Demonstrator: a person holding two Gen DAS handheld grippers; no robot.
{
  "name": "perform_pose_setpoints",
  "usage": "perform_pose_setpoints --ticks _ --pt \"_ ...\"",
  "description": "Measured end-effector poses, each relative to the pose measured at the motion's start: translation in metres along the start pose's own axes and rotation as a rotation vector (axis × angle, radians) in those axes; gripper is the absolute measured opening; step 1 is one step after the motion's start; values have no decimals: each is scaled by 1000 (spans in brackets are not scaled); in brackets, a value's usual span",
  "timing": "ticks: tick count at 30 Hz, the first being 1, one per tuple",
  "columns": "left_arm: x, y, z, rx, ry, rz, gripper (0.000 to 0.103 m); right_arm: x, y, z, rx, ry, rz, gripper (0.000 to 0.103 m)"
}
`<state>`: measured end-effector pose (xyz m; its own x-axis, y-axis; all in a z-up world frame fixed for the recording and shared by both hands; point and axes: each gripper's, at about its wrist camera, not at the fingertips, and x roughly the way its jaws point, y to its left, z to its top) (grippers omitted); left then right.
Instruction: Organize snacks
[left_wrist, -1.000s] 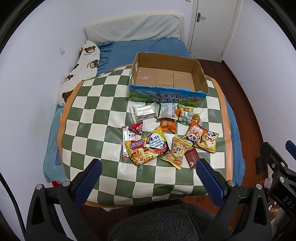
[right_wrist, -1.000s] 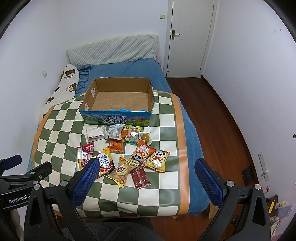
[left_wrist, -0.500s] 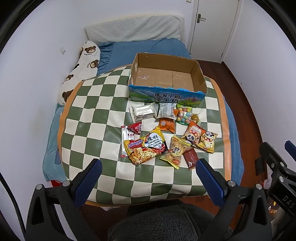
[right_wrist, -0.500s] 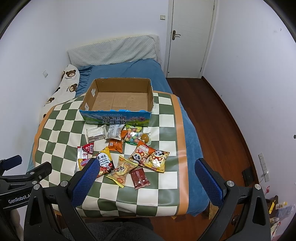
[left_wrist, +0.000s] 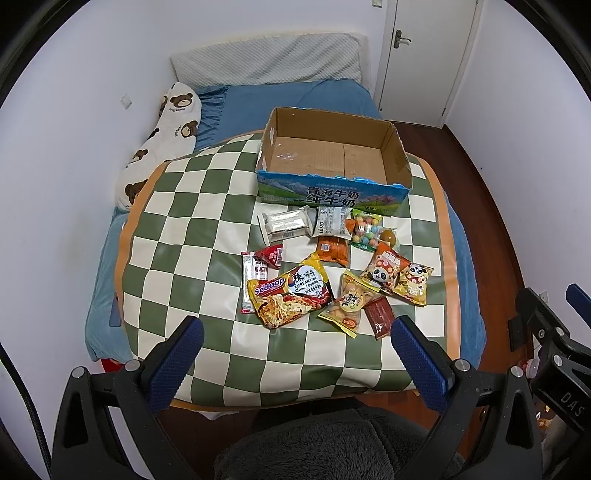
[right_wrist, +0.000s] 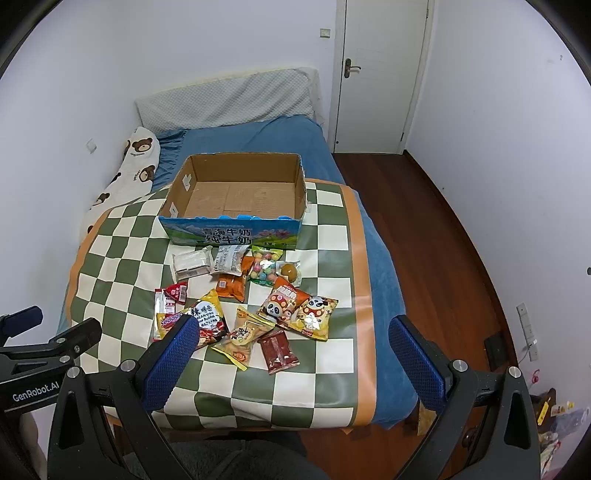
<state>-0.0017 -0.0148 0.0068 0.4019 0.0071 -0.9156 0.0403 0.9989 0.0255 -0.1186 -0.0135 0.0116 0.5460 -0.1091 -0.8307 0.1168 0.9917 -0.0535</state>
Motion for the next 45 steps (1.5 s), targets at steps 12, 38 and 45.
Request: perform_pose_setpoints --ticks 12,38,45 --pt "2 -1 4 -11 -1 -3 103 10 1 -1 22 21 13 103" --pt "347 -36 -10 775 349 136 103 337 13 -97 285 638 206 98" --pt "397 -43 -24 886 459 7 99 343 24 -105 298 667 206 98"
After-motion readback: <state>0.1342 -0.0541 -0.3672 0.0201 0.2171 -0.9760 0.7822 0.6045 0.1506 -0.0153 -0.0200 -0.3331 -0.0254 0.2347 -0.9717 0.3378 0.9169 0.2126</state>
